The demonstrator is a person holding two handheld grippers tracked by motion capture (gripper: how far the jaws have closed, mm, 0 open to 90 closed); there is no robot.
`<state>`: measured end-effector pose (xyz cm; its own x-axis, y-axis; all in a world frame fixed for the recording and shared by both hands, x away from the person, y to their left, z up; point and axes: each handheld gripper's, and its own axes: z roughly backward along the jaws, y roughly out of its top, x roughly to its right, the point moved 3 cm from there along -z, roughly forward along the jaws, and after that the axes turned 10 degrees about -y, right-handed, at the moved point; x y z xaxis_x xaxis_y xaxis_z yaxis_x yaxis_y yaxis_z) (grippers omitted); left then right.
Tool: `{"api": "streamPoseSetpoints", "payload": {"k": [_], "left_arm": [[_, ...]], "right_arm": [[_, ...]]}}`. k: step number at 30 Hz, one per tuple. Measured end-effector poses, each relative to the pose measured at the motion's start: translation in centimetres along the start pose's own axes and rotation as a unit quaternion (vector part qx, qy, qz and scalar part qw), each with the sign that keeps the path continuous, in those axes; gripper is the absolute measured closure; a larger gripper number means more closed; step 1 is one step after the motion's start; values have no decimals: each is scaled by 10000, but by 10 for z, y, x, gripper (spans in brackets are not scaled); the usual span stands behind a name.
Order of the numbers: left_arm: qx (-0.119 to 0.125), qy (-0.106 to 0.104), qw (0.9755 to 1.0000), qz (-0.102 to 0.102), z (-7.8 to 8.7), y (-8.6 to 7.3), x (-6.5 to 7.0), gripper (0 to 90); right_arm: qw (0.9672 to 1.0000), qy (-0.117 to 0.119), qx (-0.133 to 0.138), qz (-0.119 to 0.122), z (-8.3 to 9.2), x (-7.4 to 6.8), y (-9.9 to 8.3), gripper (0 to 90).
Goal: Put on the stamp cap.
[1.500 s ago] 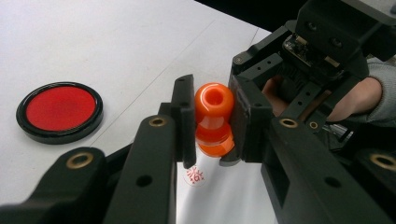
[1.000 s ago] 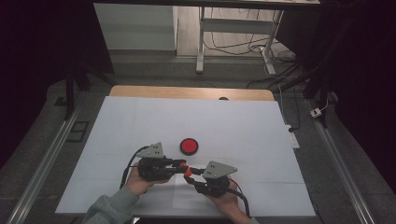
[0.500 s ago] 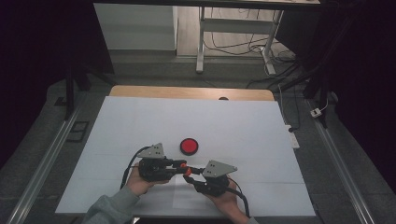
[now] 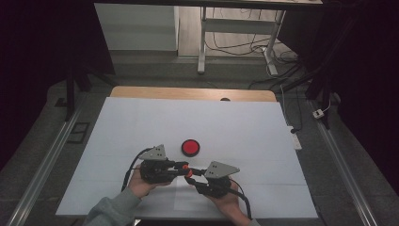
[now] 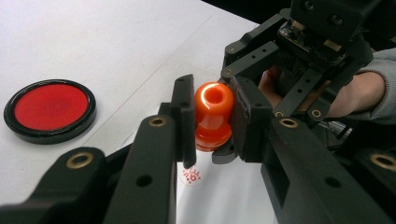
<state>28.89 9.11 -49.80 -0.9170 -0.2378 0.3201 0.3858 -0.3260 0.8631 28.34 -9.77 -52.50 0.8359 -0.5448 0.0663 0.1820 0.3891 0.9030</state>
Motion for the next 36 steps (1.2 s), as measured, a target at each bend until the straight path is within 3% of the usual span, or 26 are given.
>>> {"api": "streamPoseSetpoints", "payload": {"k": [25,36], "left_arm": [[-50,-18,10000,23,-2,-3,-2,728],[-41,8,10000,-14,-4,-3,-1,729]], "right_arm": [[10000,12,-29,-46,0,-1,0,648],[9999,-48,-86,70,1,-2,1,649]]}}
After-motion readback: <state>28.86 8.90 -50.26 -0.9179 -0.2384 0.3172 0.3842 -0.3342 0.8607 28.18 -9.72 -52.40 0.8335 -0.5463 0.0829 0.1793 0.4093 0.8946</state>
